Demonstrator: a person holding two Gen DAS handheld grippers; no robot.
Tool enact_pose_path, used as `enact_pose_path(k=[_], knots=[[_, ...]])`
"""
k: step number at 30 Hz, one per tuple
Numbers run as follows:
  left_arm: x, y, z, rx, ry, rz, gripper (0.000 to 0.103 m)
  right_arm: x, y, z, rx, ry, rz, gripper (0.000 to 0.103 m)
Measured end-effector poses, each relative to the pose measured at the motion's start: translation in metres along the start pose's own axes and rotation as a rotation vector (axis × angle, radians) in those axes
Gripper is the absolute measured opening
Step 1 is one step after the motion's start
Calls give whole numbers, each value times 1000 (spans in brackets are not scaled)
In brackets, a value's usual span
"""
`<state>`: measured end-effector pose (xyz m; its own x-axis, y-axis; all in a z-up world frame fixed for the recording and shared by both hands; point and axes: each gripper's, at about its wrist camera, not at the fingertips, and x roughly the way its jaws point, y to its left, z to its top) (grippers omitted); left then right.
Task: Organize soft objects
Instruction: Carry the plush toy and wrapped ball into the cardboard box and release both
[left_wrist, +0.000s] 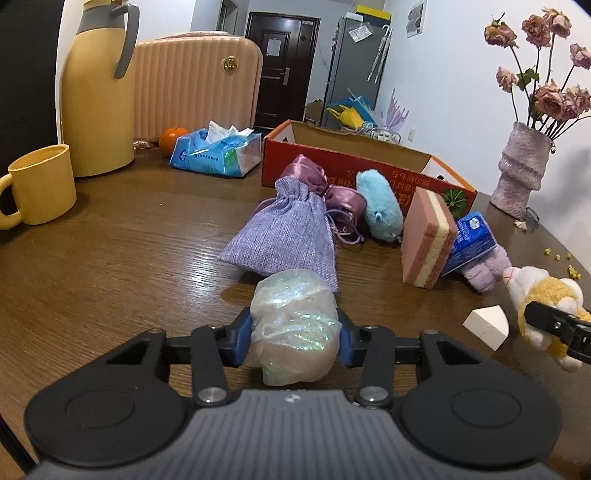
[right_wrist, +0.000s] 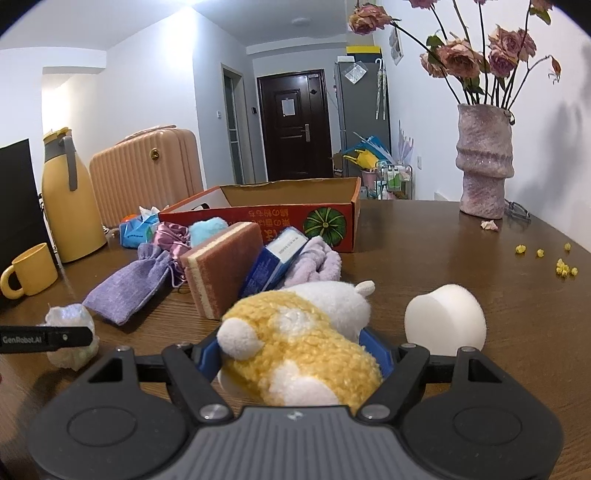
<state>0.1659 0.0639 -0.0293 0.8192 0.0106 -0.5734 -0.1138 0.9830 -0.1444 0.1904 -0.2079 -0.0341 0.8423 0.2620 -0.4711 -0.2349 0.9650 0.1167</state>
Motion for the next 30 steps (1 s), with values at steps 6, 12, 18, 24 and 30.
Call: enact_pose_path(k=[6,12,18,24,30], knots=[[-10,-2,3,8,-30,-14,44,-5,6,2,-37,-34,2,75],[-21,-2,12,17,-68,-22,44,-9,10,8,-53,-57,2,75],[-31,-2,25,26,-115,-24,44,-13,15,21,-66,-89,7,75],[-37,-3,41,36,-157,-34,44,-15,22,41,-83,-127,13,75],[-37,-9,59,50,-190,-47,44,-13,25,60,-86,-164,7,75]])
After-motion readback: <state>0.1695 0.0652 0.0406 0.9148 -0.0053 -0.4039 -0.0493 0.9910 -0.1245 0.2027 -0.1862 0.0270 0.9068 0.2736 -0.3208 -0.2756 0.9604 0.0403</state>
